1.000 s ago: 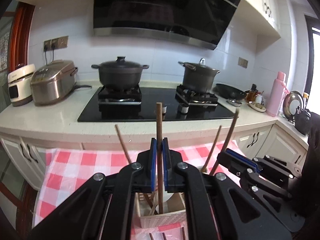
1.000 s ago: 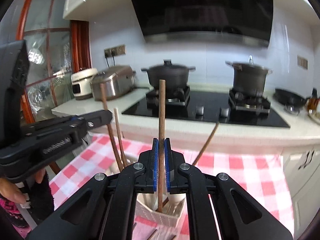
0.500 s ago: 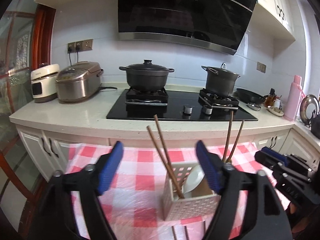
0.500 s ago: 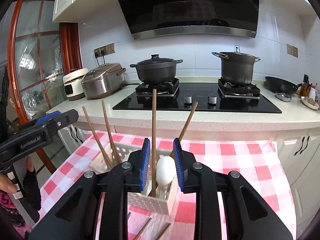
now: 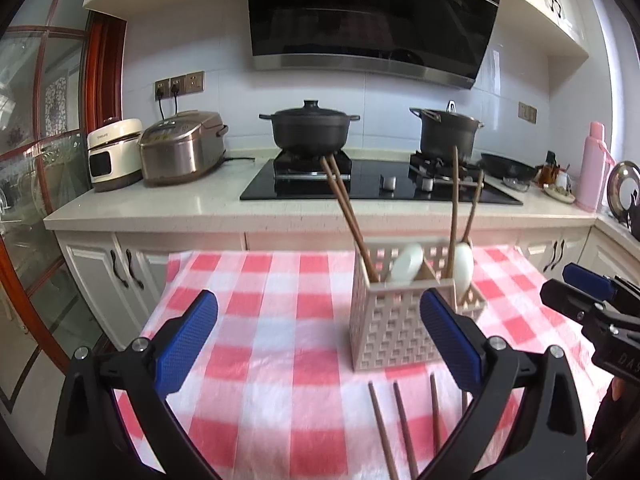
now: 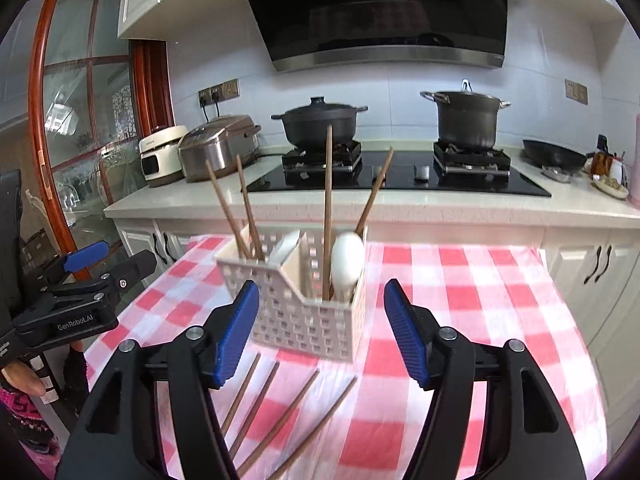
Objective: Organize utensils
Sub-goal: 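Move both grippers down over the loose brown chopsticks on the cloth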
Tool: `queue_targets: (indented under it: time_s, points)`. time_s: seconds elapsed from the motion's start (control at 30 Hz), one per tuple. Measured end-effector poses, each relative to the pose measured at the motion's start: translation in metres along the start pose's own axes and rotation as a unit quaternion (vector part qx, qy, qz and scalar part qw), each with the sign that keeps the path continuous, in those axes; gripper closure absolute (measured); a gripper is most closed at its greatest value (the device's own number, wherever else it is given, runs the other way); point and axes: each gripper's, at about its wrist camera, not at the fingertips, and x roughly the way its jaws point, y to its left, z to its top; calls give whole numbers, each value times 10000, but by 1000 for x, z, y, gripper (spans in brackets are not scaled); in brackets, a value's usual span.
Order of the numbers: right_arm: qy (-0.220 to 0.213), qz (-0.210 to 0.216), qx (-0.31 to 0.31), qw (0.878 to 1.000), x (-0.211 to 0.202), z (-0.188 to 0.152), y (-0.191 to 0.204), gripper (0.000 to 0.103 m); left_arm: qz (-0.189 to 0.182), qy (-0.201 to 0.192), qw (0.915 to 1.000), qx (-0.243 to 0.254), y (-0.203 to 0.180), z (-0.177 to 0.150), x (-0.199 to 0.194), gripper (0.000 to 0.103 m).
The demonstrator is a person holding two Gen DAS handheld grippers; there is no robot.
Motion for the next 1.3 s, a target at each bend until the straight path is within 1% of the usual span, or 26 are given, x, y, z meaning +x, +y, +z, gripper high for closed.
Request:
queue_targets:
  time_s: [0.13, 0.27, 0.33, 0.4, 0.57, 0.77, 0.93, 1.07, 1.13, 1.3]
  points:
    - [162, 16, 213, 9996, -3, -23, -1, 40, 14, 193, 9998, -41, 0, -27, -7, 5]
    - [380, 21, 447, 9983, -1, -47, -5, 40, -7, 442, 9987, -235, 5, -55, -7, 5]
    - [498, 9, 531, 9973, 2, -59, -6, 40, 59, 572, 9980, -268, 6, -71, -6, 5]
    - [608, -2, 602, 9963, 5, -70, -6, 40, 148, 629, 9976, -263, 8, -82, -5, 5]
    - [856, -112, 665, 9940, 17, -90, -6, 40, 217, 799, 9961, -319, 13, -106, -2, 5]
    - [1252, -337, 672, 9893, 38, -107, -4, 40, 263, 814, 9959, -309, 17, -117, -1, 5]
    - [1524, -424, 683, 9850, 55, -116, -2, 40, 296, 791, 9960, -282, 18, -118, -1, 5]
    - [1664, -470, 648, 9828, 64, -114, 3, 41, 288, 838, 9958, -241, 19, -121, 2, 5]
    - [1809, -563, 640, 9798, 73, -113, 5, 42, 272, 874, 9956, -200, 19, -122, 3, 5]
    - [2026, -769, 595, 9744, 87, -113, 6, 47, 270, 893, 9956, -111, 20, -124, 2, 5]
